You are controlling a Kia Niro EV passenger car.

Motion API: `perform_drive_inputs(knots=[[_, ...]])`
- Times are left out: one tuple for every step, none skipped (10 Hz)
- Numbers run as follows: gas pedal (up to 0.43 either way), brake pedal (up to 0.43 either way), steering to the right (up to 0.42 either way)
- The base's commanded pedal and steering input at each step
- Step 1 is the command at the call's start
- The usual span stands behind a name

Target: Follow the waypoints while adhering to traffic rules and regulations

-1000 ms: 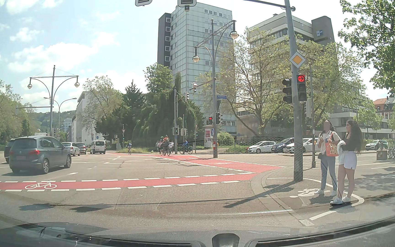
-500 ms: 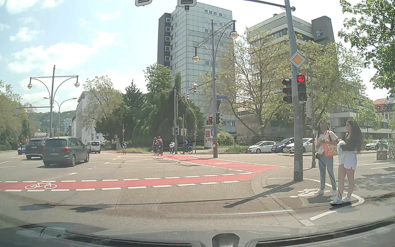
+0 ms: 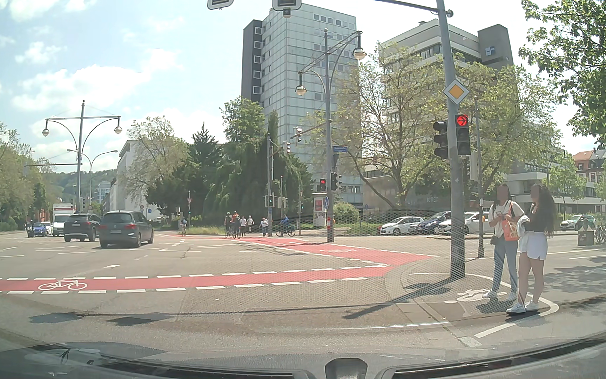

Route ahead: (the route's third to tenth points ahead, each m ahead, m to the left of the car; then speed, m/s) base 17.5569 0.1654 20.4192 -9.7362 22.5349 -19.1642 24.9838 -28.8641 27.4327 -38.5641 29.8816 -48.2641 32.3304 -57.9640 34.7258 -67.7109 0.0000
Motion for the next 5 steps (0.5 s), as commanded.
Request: perform_drive_inputs(knots=[[0.0, 0.268, -0.091], [0.0, 0.262, -0.091], [0.0, 0.268, -0.091], [0.0, 0.262, -0.091], [0.0, 0.262, -0.091]])
